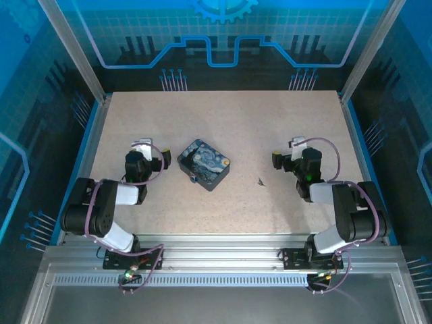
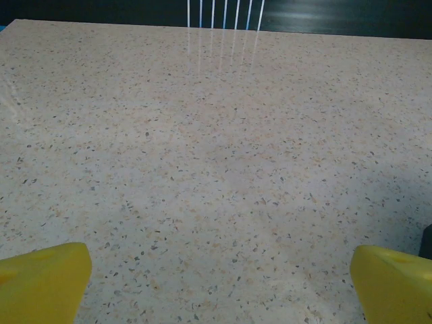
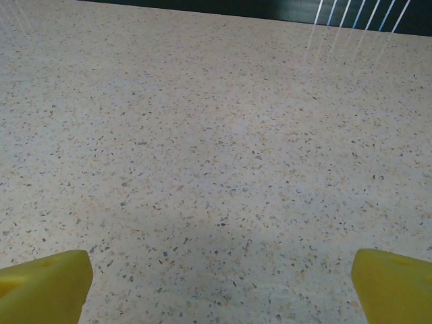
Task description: Unlock the padlock with the key
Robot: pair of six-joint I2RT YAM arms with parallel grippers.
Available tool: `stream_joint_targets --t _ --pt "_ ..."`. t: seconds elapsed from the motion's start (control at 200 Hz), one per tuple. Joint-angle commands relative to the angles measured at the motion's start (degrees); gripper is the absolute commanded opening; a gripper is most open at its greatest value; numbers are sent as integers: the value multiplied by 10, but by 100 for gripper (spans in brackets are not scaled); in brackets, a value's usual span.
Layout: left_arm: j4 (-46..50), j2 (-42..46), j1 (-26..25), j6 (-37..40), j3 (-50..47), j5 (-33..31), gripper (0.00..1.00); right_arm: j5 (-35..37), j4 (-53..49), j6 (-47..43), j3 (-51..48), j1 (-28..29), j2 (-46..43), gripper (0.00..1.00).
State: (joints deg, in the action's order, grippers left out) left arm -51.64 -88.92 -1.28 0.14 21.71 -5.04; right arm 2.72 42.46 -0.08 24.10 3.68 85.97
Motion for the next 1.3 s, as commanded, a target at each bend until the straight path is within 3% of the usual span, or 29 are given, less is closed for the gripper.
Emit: stream_joint_targets --t 0.0,1.296 --pt "-1 2 7 6 7 12 99 -3 0 -4 11 -6 3 100" --pt "2 4 7 4 8 7 99 -5 -11 -4 18 -6 -2 100"
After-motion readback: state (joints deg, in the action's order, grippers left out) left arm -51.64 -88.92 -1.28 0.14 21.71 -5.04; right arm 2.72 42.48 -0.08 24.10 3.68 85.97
